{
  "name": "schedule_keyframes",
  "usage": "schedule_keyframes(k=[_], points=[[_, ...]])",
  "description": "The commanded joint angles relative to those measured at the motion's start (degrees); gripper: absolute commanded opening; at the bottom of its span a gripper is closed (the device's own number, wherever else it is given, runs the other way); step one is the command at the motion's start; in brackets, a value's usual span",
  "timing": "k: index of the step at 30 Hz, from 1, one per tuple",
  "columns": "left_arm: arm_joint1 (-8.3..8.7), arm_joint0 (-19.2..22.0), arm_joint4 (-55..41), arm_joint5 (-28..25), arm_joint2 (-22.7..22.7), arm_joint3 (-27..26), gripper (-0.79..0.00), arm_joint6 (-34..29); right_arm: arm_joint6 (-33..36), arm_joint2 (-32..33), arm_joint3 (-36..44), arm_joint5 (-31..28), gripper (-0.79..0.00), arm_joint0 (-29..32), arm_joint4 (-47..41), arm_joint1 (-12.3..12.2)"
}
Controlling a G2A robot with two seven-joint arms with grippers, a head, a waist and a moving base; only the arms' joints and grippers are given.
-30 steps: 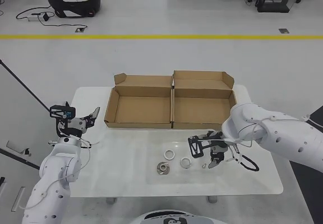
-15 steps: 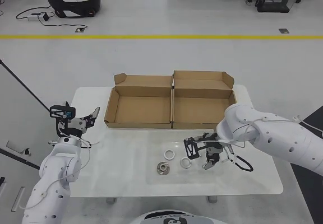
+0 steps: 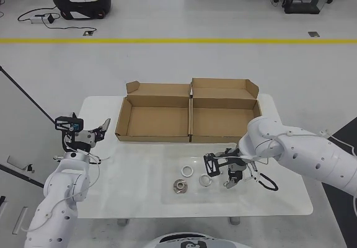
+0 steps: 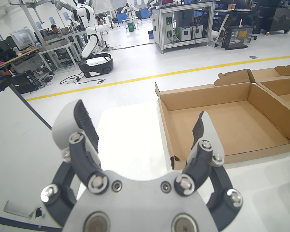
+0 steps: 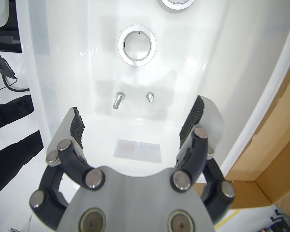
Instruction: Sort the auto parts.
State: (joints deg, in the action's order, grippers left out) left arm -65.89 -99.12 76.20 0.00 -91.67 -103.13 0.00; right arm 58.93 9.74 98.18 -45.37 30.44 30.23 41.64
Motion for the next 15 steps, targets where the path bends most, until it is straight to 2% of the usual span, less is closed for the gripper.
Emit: schedule_keyframes(k=[1,15], points=[[0.0,0.0,0.0,0.0,0.0,0.0,0.0,0.0,0.0,0.0,0.0,0.0,0.0,-0.1,0.1,0.0],[0.0,0.0,0.0,0.0,0.0,0.0,0.0,0.0,0.5,0.0,0.5,0.5,0.0,0.2,1.7,0.1]])
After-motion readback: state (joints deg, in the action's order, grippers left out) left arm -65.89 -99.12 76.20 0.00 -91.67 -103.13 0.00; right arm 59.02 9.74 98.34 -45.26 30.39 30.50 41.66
